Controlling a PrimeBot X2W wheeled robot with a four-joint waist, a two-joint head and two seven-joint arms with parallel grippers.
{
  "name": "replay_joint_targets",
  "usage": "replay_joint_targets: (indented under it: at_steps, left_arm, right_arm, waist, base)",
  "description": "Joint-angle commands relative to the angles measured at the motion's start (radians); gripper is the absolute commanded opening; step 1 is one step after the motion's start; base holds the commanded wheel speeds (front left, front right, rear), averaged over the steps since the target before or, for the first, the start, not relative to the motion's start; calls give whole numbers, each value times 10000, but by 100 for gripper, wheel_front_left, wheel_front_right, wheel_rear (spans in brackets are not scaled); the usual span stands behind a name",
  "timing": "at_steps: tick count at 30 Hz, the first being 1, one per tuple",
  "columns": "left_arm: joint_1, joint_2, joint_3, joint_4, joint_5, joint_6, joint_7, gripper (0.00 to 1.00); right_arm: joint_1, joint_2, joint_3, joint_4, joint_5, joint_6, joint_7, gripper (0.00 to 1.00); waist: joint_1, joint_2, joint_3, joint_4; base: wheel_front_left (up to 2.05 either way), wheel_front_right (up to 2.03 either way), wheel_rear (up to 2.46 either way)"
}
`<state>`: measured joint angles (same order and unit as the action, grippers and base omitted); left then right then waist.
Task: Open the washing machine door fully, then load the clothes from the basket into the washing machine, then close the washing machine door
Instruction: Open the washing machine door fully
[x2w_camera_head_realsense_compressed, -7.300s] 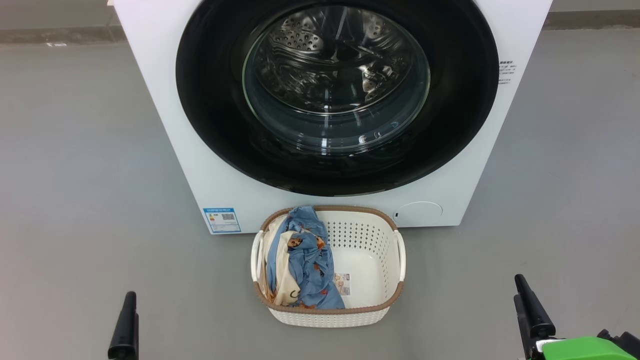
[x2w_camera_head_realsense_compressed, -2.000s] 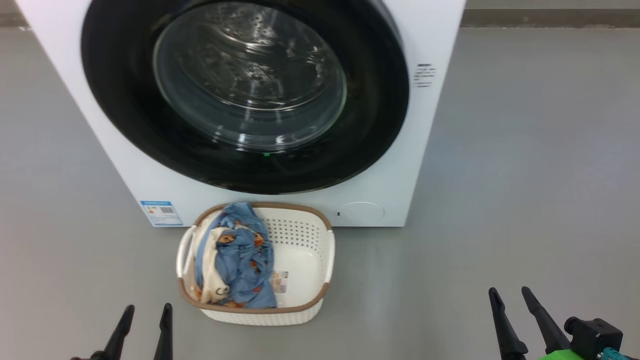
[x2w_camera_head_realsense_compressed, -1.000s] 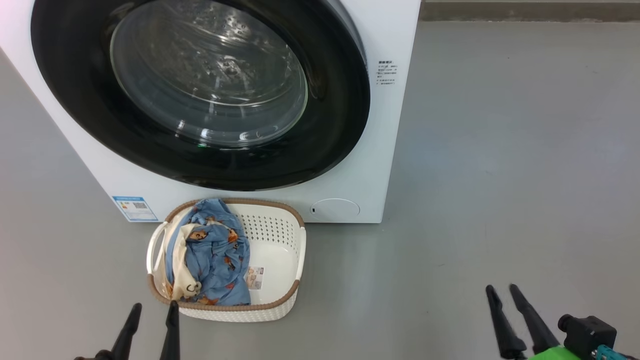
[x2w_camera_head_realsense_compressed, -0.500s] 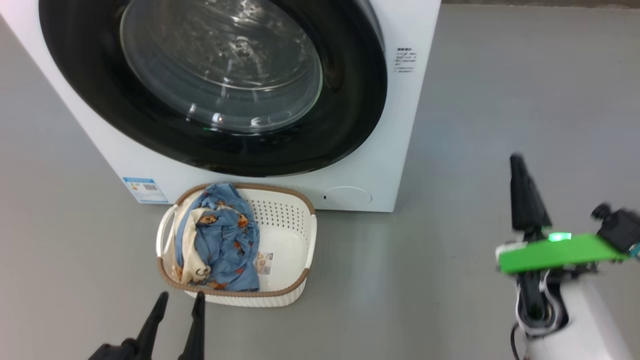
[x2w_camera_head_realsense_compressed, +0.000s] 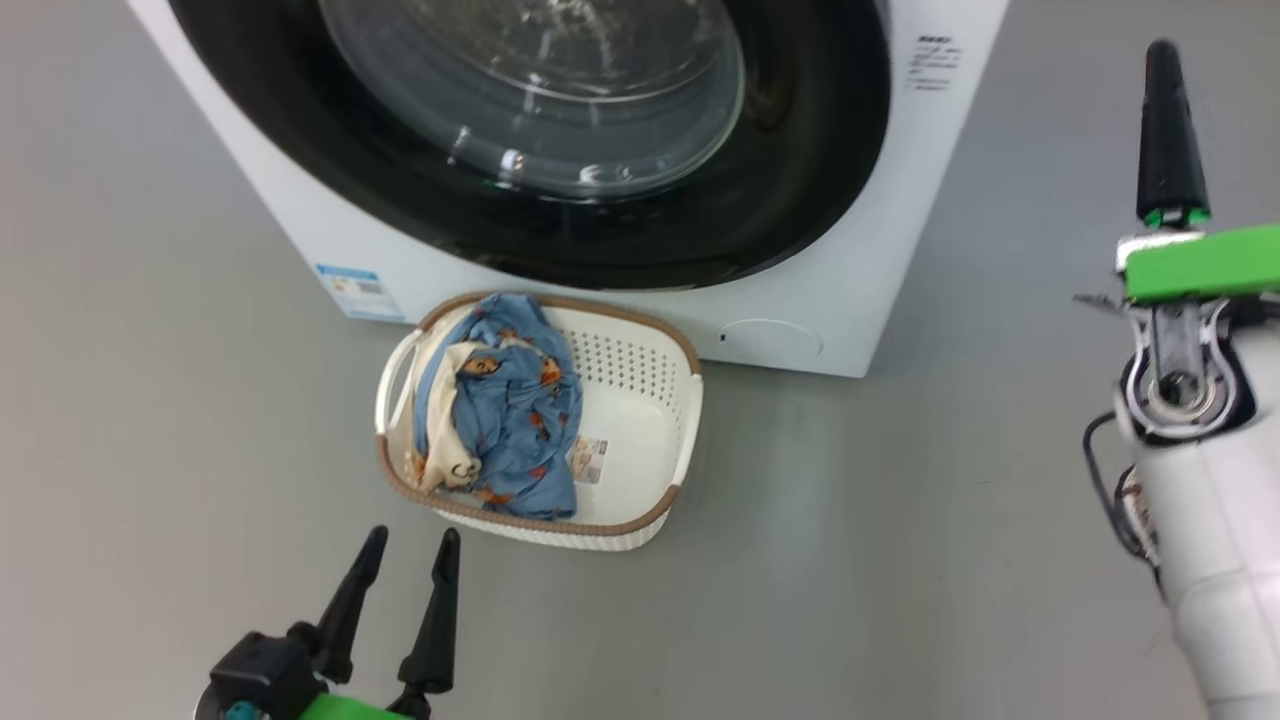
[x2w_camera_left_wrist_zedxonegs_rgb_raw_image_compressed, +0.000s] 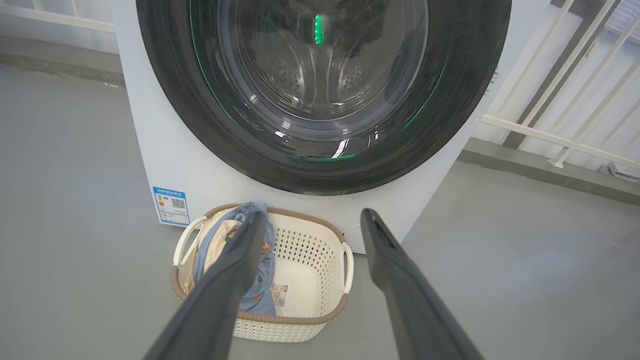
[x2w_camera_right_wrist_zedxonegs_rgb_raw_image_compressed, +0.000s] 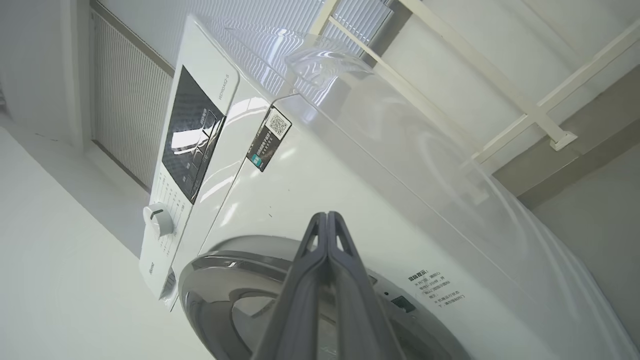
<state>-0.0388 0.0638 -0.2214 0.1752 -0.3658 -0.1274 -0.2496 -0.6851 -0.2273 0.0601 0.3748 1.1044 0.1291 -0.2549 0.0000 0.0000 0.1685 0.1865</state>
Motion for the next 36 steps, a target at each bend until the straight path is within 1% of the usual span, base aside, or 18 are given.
replay_joint_targets:
  at_steps: [1,5,8,11,15,21,25,32,36]
  left_arm:
    - [-429,80,245,-191,-99,-33,-122,100]
    - [-650,30,102,-183,-160,-33,-122,100]
    - [-768,4,50,-160,-162,-33,-122,100]
    - [-853,-19,13,-155,-182,-33,-122,100]
    - [-958,-45,-45,-168,-217,-33,-122,100]
    - [-1202,-78,-184,-198,-258,-33,-122,100]
    - [-1384,-95,-258,-226,-296,-33,-122,100]
    - [-1629,-116,-406,-241,-345,-33,-122,100]
    - [-1713,-123,-484,-228,-362,-33,-122,100]
  right_arm:
    - [-470,-193,369,-52,594,16,175,0]
    - [-1184,-932,854,266,2079,16,1160,0]
    - [-1570,-1287,1129,443,3232,16,2320,0]
    - [-1927,-1643,1378,832,3781,16,3294,0]
    - [-2443,-1850,1525,1330,4350,16,4315,0]
    - [-3099,-2037,1548,1855,4945,16,5614,0]
    - [-3497,-2108,1532,2199,5160,16,6284,0]
    - [-4130,-2107,1516,2759,5211,16,6889,0]
    - [-4368,-2078,1527,2957,5153,16,6996,0]
  waist:
    - [0,0,450,457]
    - [0,0,749,759]
    - [0,0,942,908]
    - [0,0,1128,1007]
    - [0,0,1388,1095]
    - [0,0,1845,1218]
    - [0,0,2129,1276]
    - [0,0,2478,1368]
    - [0,0,2571,1414]
  base:
    - [0,0,0]
    - [0,0,0]
    - [0,0,0]
    - [0,0,0]
    - [0,0,0]
    - [0,0,0]
    - [0,0,0]
    - [0,0,0]
    - [0,0,0]
